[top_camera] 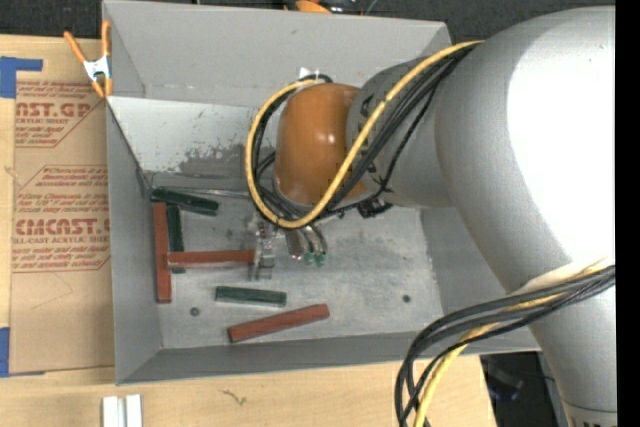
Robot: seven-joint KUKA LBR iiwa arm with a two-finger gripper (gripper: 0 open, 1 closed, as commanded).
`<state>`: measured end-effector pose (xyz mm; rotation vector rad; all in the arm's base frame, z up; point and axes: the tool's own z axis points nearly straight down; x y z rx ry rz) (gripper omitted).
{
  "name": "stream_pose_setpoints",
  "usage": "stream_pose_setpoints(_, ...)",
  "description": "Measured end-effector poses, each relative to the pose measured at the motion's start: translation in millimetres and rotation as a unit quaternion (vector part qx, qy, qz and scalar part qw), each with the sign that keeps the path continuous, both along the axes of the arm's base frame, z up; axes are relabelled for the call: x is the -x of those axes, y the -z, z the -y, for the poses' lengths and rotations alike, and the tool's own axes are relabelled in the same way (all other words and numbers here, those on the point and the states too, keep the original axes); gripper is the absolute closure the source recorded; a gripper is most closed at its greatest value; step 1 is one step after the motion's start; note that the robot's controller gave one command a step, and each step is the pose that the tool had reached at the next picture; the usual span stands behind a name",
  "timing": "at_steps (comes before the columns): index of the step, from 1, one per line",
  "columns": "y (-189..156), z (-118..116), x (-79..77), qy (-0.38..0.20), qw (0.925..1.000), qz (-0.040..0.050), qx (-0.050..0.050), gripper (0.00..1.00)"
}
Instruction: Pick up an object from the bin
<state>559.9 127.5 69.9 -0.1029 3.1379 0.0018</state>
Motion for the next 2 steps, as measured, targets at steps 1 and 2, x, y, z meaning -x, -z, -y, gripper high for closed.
stream_pose_setpoints(1,-122.7,8.1,-8.4,0.009,0.9999,0.0043,-0.001,1.00)
stream_pose_setpoints(2,-117.9,8.6,-6.5,0.009,1.0000,0.0003,0.000,0.00)
